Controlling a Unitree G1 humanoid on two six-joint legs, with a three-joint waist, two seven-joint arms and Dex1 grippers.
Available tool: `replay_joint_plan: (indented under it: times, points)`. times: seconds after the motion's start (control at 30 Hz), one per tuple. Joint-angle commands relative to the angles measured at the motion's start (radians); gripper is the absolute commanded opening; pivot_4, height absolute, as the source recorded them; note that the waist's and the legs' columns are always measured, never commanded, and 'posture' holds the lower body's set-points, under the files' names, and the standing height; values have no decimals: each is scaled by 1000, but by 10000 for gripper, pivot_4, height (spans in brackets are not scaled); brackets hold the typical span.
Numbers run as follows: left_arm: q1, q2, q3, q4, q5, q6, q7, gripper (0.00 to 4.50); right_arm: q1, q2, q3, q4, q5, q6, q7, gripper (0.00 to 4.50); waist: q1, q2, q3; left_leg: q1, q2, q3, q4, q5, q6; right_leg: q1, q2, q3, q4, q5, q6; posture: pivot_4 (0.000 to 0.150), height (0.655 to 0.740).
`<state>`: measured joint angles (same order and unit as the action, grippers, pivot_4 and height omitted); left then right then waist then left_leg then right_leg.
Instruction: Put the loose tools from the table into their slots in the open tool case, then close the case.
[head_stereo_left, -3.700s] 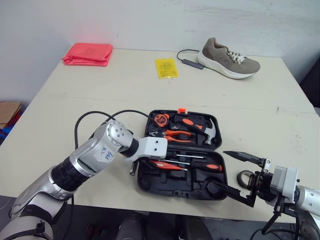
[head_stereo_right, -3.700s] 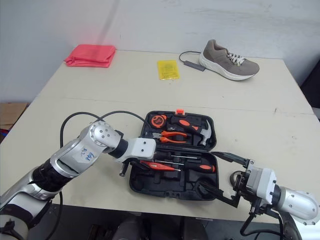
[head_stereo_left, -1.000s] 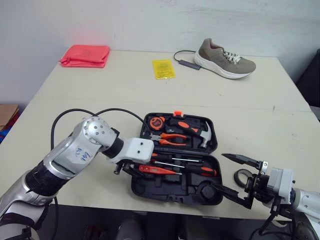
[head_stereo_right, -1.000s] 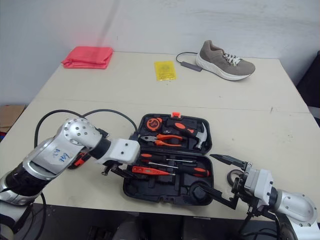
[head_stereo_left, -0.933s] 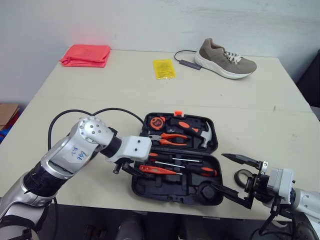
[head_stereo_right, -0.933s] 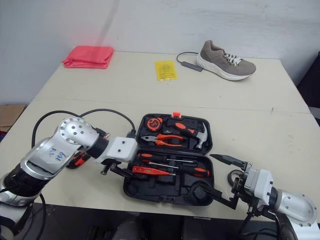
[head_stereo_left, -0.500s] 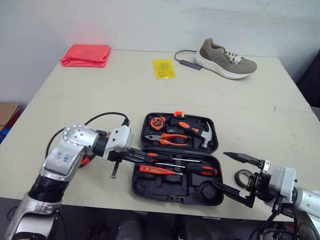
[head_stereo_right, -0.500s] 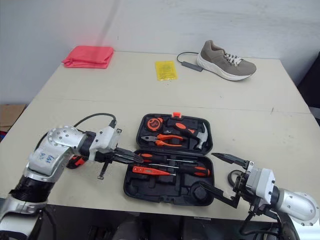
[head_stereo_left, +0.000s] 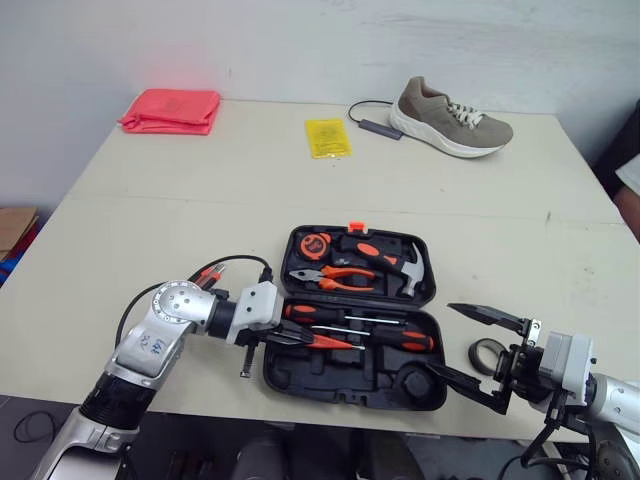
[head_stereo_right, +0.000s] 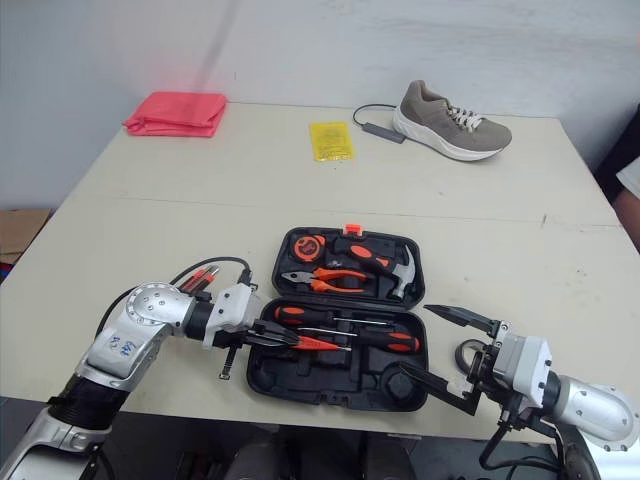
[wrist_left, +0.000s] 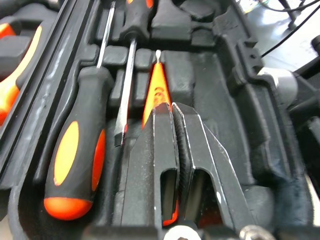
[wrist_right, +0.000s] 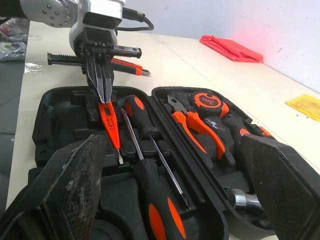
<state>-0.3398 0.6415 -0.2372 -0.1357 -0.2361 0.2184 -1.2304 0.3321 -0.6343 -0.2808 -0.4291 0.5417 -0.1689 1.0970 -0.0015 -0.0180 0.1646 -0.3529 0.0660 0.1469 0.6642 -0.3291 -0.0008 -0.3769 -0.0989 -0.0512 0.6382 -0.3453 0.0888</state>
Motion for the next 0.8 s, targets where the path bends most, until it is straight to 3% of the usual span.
replay_joint_plan:
  times: [0.03, 0.47, 0.67, 0.8]
  points:
    - [9, -8, -32, 19, 41, -15, 30, 469, 6, -9, -18, -19, 23, 0, 1, 45000, 0, 0, 0, 0, 0, 0, 0, 0, 0, 0, 0, 0, 0, 0, 0, 1500, 7400]
    - [17, -3, -125, 87, 128, 39, 95, 469, 22, -12, -24, -23, 24, -2, 8, 45000, 2, 4, -5, 2, 0, 0, 0, -2, 2, 2, -2, 0, -1, 0, 0, 1500, 7400]
    - [37, -32, -56, 61, 41, -71, 79, 469, 38, -14, -41, -21, 26, -6, 5, 45000, 1, 6, -6, 2, -1, 0, 0, -3, 5, 2, -3, 0, -1, 0, 0, 1500, 7400]
    - [67, -52, 94, 14, -95, -128, 78, 469, 65, -33, -131, -1, 46, -11, 10, 45000, 1, 6, -4, 0, 0, 0, 0, -3, 4, 1, -3, -1, -1, 0, 0, 1500, 7400]
